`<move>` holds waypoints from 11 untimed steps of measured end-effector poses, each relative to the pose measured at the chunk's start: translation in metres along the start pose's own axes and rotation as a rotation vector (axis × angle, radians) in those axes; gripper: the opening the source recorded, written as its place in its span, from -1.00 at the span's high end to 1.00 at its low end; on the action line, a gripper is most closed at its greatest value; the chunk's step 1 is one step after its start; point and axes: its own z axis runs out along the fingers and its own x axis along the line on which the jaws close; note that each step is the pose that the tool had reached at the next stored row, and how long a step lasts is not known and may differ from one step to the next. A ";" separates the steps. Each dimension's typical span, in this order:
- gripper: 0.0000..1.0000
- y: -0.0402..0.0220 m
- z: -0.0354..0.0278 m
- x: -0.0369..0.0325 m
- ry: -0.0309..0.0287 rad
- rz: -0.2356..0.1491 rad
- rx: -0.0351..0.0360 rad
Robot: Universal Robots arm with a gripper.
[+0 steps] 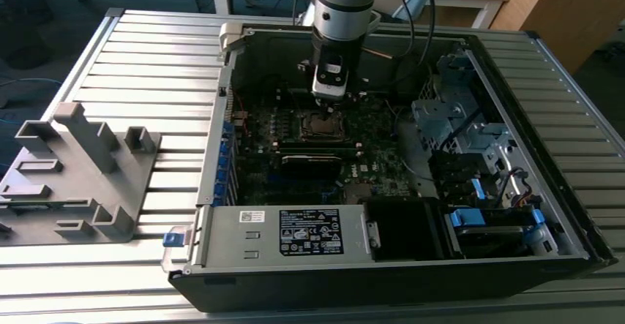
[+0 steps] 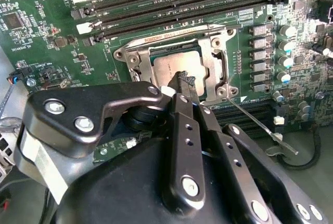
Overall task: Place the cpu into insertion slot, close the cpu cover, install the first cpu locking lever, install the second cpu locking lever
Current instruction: 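Close the cpu cover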
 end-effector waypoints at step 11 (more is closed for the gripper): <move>0.79 0.0000 0.0002 0.0000 -0.0012 -0.100 -0.0003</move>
